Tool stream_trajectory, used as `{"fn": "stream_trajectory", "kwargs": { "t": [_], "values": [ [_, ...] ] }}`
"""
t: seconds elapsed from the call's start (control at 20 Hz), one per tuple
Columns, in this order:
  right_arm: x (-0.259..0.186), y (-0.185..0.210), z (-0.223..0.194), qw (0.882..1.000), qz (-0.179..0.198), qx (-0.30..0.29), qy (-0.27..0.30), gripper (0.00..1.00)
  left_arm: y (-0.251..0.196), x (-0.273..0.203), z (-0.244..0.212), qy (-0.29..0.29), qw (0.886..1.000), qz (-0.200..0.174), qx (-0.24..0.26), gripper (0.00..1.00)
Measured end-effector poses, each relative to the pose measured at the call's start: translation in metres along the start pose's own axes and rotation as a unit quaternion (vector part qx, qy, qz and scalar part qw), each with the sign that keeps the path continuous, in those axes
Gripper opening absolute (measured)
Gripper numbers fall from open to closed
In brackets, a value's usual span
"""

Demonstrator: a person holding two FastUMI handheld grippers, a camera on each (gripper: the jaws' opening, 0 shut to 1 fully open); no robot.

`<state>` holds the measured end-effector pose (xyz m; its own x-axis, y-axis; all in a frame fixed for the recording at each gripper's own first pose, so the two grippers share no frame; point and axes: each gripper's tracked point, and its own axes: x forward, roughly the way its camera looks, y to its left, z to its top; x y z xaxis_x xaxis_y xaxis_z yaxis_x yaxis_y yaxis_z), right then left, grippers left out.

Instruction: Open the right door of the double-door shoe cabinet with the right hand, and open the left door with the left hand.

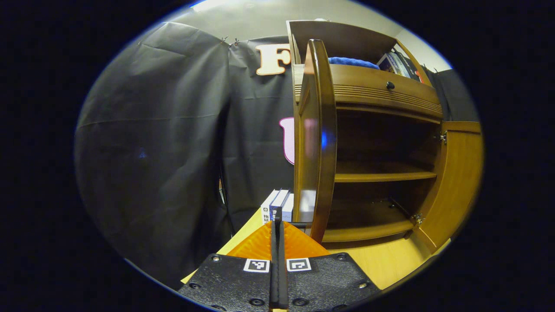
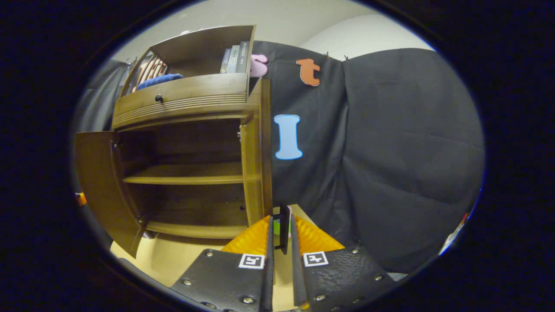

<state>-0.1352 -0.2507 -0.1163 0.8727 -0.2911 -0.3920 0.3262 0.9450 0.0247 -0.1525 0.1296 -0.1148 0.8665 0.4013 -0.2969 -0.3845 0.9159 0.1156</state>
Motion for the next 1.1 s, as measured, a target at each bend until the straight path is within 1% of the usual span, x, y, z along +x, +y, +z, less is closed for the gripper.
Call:
{"fn": "stream_trajectory", "kwargs": {
  "t": [0.1, 0.35, 0.5, 1.0, 1.1],
  "values": [
    [-0.004, 0.010, 0.003, 1.000, -0.004, 0.004, -0.006, 0.18, 0.004, 0.002, 0.000, -0.001, 1.000, -0.010, 0.000, 0.00],
    [-0.016, 0.035, 0.005, 1.000, 0.003, 0.000, -0.019, 0.18, 0.018, 0.006, 0.001, -0.006, 1.000, -0.029, -0.008, 0.00],
    [-0.018, 0.055, 0.007, 1.000, 0.017, -0.005, -0.020, 0.18, 0.021, 0.007, 0.001, -0.010, 0.999, -0.034, -0.010, 0.00],
    [-0.007, 0.100, 0.004, 0.998, 0.065, -0.016, -0.018, 0.18, 0.033, 0.007, 0.002, -0.013, 0.998, -0.058, -0.017, 0.00],
    [-0.003, 0.110, 0.004, 0.997, 0.077, -0.020, -0.016, 0.18, 0.035, 0.009, 0.002, -0.012, 0.998, -0.058, -0.014, 0.00]
  ]
}}
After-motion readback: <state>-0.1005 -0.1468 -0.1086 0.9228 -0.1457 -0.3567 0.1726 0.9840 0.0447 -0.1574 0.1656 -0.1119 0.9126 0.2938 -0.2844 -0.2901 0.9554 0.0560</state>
